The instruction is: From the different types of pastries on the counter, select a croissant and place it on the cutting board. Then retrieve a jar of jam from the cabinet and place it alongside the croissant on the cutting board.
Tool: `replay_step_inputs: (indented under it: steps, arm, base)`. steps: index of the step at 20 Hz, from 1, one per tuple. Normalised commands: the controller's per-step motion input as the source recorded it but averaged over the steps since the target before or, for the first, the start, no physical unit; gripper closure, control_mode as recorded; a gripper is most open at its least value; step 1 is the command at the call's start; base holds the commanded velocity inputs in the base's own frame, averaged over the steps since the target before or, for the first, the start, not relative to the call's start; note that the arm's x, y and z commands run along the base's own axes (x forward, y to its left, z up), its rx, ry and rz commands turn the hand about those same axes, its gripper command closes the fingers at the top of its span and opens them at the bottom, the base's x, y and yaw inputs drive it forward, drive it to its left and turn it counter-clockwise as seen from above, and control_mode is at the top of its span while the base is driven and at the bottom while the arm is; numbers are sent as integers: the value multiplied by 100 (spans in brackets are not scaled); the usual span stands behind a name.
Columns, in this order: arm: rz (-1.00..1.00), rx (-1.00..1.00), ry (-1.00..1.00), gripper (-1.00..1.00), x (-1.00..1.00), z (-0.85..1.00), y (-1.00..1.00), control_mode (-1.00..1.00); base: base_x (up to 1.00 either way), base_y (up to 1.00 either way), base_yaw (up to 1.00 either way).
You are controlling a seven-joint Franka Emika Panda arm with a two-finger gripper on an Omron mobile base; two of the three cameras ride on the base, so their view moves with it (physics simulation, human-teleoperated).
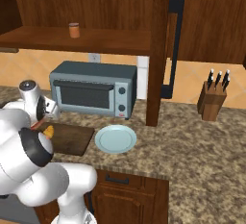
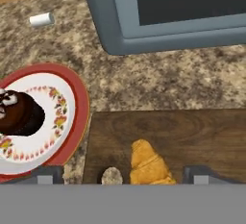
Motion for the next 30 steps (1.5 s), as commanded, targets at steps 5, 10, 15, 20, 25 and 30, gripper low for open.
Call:
replay_step_inputs:
  steps: [5,10,15,20,25,30]
  arm:
    - [0,4,-20,-100,-50,100,-17,-100]
    - [-1,1,-13,-100,-57,100,-46,-100]
    - [0,4,-11,-100,-21,100,-79,-100]
    - [0,7,-8,-100,-24,100,-68,-100]
    - [0,2,-2,-100,-19,100,-35,-100]
    - [0,0,0,-100,-22,96,-32,-100]
  base:
    - [0,0,0]
    - [0,0,0]
    - [0,0,0]
    - [0,0,0]
    - [0,0,0]
    - [0,0,0]
